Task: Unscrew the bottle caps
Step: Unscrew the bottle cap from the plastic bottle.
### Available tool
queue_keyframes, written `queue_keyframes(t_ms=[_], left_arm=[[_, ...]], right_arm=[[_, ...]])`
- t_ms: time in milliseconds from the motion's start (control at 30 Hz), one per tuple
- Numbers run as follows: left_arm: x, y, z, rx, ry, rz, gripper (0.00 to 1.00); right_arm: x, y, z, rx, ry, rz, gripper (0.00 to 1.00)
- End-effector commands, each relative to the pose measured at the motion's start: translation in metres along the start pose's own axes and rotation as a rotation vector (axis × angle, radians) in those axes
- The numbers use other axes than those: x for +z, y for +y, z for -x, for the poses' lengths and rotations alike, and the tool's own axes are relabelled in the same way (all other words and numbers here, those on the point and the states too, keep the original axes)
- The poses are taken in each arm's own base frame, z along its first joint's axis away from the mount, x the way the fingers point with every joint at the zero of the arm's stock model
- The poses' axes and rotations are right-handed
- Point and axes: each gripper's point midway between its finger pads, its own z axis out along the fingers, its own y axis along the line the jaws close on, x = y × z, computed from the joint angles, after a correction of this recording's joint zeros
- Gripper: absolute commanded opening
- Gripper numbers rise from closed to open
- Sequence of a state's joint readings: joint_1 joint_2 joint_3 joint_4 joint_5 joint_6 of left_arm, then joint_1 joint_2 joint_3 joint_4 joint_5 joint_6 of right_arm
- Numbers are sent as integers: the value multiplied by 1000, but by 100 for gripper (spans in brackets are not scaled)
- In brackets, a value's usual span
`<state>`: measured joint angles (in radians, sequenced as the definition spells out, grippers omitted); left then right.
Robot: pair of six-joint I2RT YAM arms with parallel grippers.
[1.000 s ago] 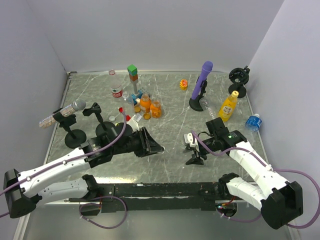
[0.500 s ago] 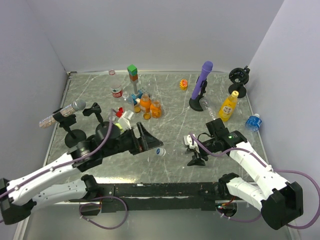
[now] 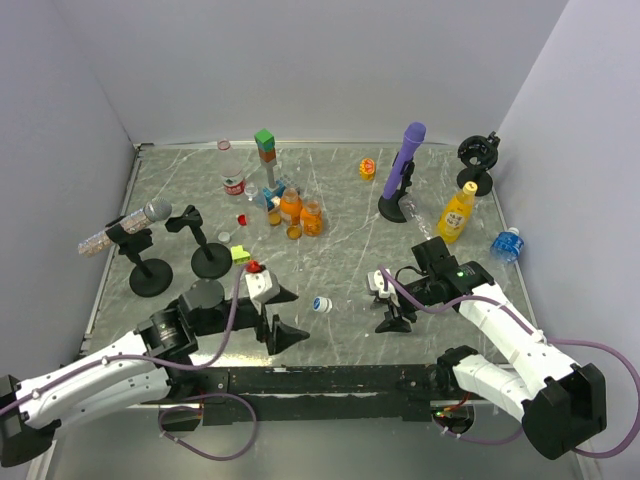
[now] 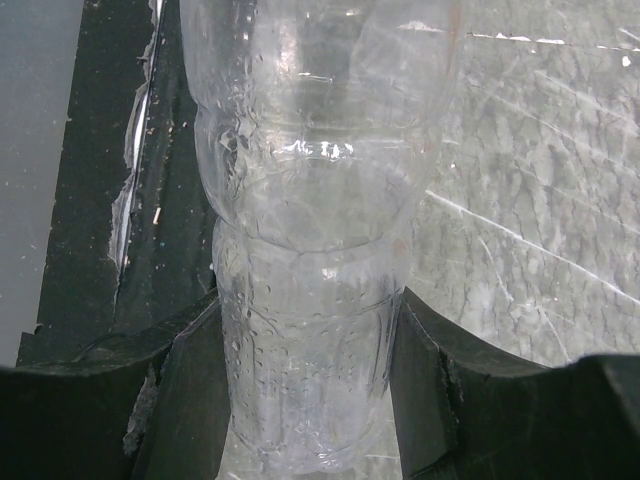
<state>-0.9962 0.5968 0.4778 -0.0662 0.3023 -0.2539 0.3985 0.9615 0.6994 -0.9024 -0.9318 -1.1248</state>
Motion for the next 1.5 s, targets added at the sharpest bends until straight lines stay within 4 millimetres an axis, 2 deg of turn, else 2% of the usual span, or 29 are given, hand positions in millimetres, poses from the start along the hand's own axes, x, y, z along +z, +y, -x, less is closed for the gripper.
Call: queue_keyframes(t_ms=[0,200,433,667,833,900,1033,1167,1300,1367,1467], left_arm=[[11,-12,67,431,-228,-96,98],[32,-20,61,432,-186,-186,89],[42,-17,55,420,-149,-200,73],[43,-14,57,397,-151,-192,49],[42,-14,57,366,-139,-194,24],[41,-15,59,323,-136,-192,17],[39,-23,66,103,-89,-184,1],[41,-30,82,-332,17,-101,1],[41,-37,76,-695,82,-55,1],[40,-33,72,-804,82,-6,1],[35,-21,69,-851,73,96,1]], right_arm=[[-1,0,4,-35,-26,-1,16],[0,0,4,-38,-26,0,16],[0,0,5,-42,-27,1,16],[0,0,4,-39,-26,1,16],[0,0,4,-38,-24,1,16],[0,0,4,-36,-24,1,16],[0,-1,3,-36,-20,-2,16],[0,-1,3,-36,-20,-2,16],[1,-1,2,-33,-18,7,16],[1,-1,2,-32,-18,7,16],[0,0,3,-33,-20,2,16]])
